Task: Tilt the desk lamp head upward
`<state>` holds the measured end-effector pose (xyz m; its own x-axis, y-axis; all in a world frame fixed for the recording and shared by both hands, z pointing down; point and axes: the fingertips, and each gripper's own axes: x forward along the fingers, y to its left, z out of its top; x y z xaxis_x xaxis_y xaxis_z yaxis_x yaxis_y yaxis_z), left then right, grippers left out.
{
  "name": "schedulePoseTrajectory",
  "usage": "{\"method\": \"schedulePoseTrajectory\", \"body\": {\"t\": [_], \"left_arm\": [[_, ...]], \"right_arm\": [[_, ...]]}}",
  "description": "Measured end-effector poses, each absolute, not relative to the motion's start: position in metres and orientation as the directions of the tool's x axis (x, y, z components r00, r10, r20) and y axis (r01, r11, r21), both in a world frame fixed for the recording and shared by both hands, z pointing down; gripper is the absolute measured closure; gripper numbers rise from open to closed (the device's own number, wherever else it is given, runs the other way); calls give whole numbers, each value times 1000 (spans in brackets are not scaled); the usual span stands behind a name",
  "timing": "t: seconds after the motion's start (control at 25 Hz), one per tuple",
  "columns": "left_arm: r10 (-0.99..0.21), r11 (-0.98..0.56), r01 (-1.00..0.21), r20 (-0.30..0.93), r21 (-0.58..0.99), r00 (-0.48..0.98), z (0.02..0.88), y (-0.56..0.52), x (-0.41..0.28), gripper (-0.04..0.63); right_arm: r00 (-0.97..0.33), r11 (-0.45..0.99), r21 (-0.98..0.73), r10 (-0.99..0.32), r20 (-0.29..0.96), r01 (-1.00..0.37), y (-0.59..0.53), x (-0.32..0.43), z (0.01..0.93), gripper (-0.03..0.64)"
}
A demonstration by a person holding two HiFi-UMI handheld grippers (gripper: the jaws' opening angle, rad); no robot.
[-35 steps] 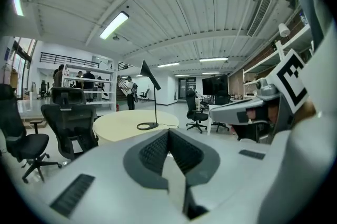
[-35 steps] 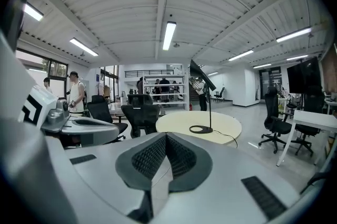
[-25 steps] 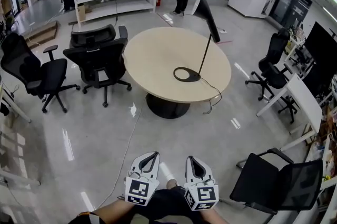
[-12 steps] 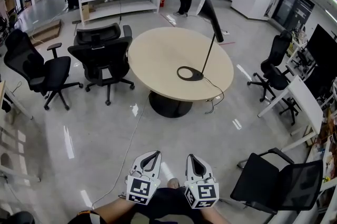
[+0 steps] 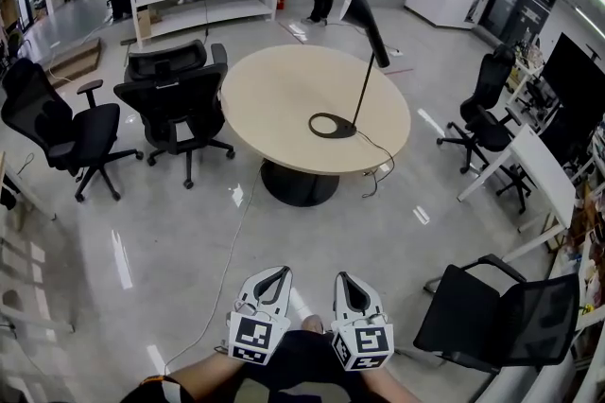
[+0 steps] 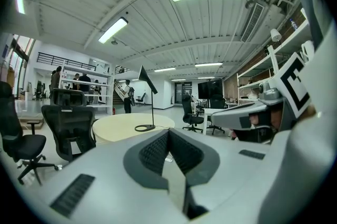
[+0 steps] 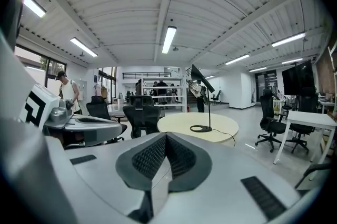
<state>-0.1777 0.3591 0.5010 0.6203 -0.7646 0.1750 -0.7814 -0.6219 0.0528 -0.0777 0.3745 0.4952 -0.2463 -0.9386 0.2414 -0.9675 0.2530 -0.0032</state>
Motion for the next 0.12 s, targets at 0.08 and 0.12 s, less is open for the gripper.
{"method": "schedulePoseTrajectory", "body": {"t": [0.08,0.12], "left_arm": [[-761,-629,-776,164,54,628,497,361,-173,548],[-759,-632,-773,158,54,632,495,361,-171,548]], "right_arm": [[-248,257,8,-940,234,-966,375,-75,491,607],[-250,260,14,-941,229,-966,375,-74,488,607]]}}
